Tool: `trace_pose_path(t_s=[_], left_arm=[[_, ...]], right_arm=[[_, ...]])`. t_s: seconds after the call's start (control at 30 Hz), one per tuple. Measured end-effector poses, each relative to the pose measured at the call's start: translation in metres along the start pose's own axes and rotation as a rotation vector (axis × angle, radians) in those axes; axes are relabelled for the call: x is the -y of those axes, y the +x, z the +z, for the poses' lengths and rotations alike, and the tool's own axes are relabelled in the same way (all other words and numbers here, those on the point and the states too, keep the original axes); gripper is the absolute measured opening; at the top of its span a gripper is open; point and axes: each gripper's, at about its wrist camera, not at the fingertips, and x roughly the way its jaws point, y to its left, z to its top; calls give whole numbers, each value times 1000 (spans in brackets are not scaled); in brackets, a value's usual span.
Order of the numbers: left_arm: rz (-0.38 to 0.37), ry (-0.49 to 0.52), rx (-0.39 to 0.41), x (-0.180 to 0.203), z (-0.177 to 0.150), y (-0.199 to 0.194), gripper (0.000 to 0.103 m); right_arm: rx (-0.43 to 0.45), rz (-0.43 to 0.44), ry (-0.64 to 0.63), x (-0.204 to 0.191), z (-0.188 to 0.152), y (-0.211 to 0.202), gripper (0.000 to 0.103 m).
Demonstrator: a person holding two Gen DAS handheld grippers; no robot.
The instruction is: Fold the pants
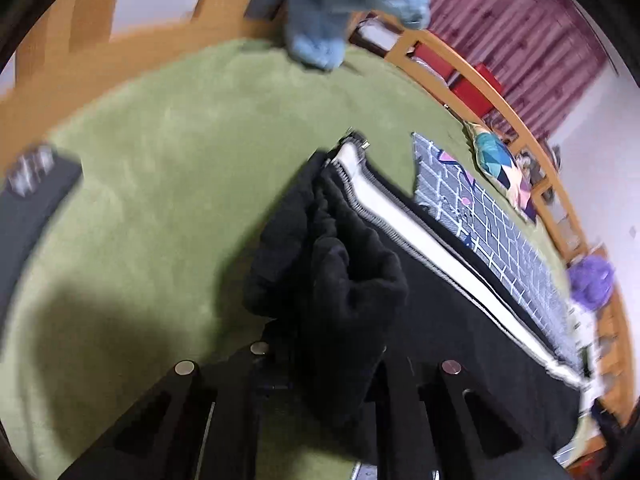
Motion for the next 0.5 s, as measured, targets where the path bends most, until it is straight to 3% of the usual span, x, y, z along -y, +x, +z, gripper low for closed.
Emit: trace_pose_path(t_s=[0.17, 0.3, 0.5], left_arm=[[16, 107, 58, 52, 17, -45, 14], [55, 250, 117, 124, 21, -81, 14], [53, 463, 184, 245, -10, -96, 14]], right_arm=[[21, 85, 77, 12, -14, 1, 59], [49, 108, 67, 23, -24, 7, 59], [81, 53, 75, 54, -22, 14, 59]])
